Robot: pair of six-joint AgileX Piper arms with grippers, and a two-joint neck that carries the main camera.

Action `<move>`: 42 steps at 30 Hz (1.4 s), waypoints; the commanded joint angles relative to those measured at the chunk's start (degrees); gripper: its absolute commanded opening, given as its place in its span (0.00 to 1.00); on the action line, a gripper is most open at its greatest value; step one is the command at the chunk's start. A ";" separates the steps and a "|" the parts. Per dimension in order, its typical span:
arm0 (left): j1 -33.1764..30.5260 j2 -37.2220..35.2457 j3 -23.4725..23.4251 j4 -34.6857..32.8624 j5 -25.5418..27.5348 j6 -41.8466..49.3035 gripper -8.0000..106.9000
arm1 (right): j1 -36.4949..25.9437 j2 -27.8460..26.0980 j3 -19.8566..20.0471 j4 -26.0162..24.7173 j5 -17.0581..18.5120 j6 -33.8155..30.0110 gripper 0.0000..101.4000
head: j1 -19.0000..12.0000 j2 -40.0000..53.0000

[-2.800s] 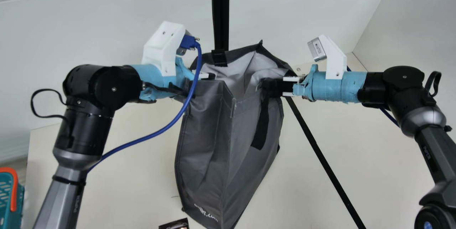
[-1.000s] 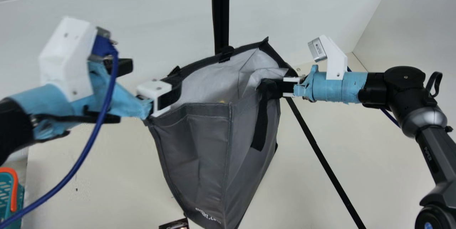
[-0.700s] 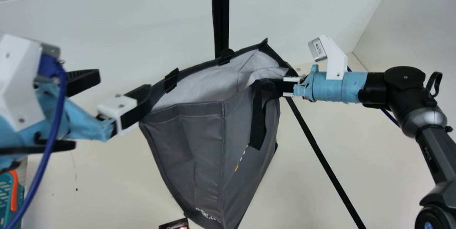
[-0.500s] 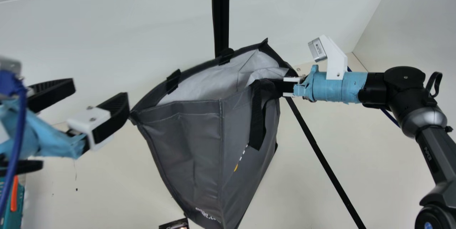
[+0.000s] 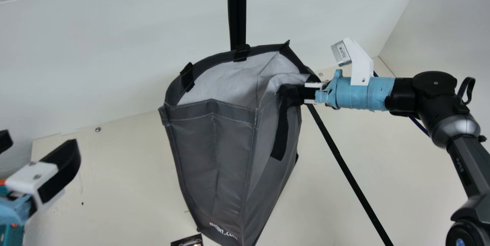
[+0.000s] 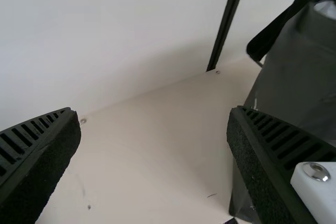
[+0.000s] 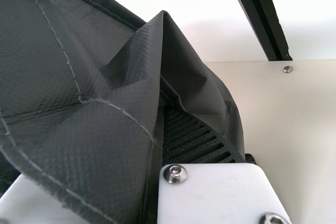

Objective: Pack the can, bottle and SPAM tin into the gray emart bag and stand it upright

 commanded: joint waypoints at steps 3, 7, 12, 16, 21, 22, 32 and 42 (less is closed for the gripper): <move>1.53 -2.36 2.20 4.60 1.17 -1.38 0.85 | 0.00 0.00 0.00 0.00 0.00 0.00 0.00 | -1.30 -0.05; 2.50 -4.39 4.15 9.59 2.53 -3.09 0.85 | 0.00 0.00 0.00 0.00 0.00 0.00 0.00 | -1.30 -0.05; 2.63 -6.58 6.69 16.72 4.05 -5.65 0.85 | 0.00 0.00 0.00 0.00 0.00 0.00 0.00 | -1.30 -0.05; 2.03 -8.03 8.82 22.02 4.99 -7.91 0.85 | 0.00 0.00 0.00 0.00 0.00 0.00 0.00 | -1.30 -0.05; 0.87 -9.68 11.60 26.96 5.83 -10.55 0.85 | 0.00 0.00 0.00 0.00 0.00 0.00 0.00 | -1.30 -0.05; 0.68 -10.00 12.16 27.80 6.01 -10.96 0.85 | 0.00 0.00 0.00 0.00 0.00 0.00 0.00 | -1.30 -0.05; -0.27 -11.17 14.37 30.50 6.78 -12.79 0.85 | 0.00 0.00 0.00 -0.06 0.00 0.00 0.00 | -1.30 -0.05; -0.27 -11.17 14.37 30.50 6.77 -12.79 0.85 | -0.12 -1.68 0.58 -0.59 0.14 0.95 0.00 | -1.30 -0.05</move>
